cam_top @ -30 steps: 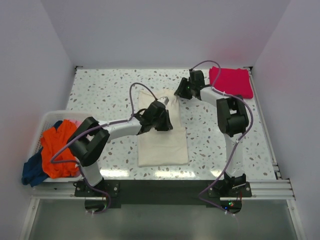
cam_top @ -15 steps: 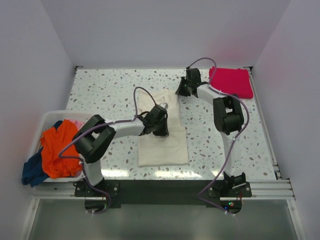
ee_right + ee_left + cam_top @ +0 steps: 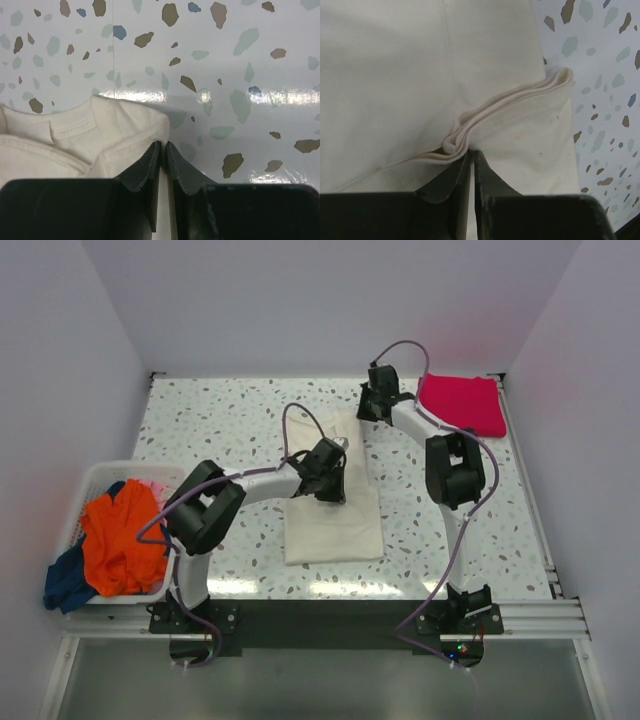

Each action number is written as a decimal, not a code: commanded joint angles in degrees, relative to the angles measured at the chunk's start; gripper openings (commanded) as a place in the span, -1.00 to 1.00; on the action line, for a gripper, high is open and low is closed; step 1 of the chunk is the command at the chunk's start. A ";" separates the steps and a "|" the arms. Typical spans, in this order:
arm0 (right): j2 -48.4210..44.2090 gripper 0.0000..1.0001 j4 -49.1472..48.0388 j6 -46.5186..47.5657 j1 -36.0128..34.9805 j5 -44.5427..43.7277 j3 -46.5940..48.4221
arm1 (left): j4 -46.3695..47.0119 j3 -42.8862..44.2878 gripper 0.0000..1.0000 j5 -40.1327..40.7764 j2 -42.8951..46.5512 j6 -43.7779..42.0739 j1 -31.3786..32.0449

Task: Fold and stack the t-shirts
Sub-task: Fold the tshirt

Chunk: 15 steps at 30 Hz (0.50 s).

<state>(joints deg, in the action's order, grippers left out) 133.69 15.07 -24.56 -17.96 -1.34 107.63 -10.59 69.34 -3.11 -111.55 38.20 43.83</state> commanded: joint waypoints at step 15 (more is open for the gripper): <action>-7.01 0.97 8.93 -0.04 3.71 1.16 7.87 | 1.88 -1.82 -0.25 -5.33 13.60 -1.99 -11.22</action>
<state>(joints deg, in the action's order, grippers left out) 135.44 22.04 -22.24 -16.36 -2.94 117.58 -11.35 71.72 -8.73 -107.53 35.83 34.57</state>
